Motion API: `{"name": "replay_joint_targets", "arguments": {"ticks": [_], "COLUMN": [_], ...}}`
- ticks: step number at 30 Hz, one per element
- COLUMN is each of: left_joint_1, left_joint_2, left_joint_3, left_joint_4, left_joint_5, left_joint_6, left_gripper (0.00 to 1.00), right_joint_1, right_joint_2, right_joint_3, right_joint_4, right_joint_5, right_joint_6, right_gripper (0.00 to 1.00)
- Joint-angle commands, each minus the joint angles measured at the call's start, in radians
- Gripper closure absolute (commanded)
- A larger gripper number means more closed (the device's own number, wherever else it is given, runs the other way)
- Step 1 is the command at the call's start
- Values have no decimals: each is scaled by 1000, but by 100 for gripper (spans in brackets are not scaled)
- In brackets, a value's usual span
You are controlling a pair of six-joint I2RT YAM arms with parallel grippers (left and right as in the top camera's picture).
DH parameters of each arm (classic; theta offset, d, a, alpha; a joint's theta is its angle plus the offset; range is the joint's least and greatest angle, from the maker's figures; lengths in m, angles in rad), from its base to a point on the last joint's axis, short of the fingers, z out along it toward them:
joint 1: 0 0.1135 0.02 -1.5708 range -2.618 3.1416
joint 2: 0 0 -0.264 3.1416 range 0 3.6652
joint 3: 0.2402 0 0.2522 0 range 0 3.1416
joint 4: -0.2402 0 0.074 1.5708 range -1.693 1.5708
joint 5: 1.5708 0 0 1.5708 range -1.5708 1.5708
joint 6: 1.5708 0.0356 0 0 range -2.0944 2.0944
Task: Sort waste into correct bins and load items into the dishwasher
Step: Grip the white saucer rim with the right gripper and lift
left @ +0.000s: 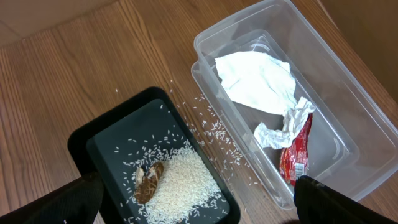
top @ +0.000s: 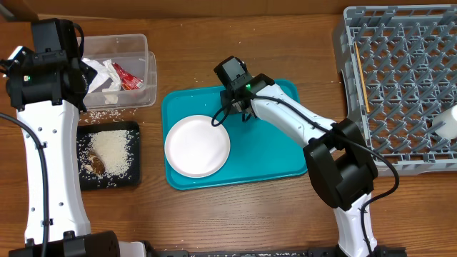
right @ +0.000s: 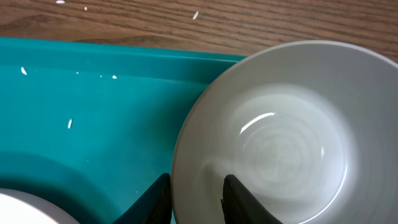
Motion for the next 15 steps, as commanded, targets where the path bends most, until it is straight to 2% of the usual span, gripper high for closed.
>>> {"name": "replay_joint_targets", "arguments": {"ticks": [1,10,12,15], "left_joint_1": [-2,-2,-2,-2], "left_joint_2": [9,9,9,9], "left_joint_3": [-2,-2,-2,-2], "left_joint_4": [1,1,1,1], "left_joint_5": [-7,-7,-7,-7], "left_joint_6": [-21,-21,-21,-21], "left_gripper": [0,0,0,0], "right_joint_1": [5,5,5,5], "right_joint_2": [5,6,6,6], "right_joint_3": [-5,-30,-27,-11], "right_joint_4": [2,-11,-11,-20], "right_joint_5": [10,6,6,6], "right_joint_6": [17,18,18,18], "right_gripper": [70,66,69,81]}}
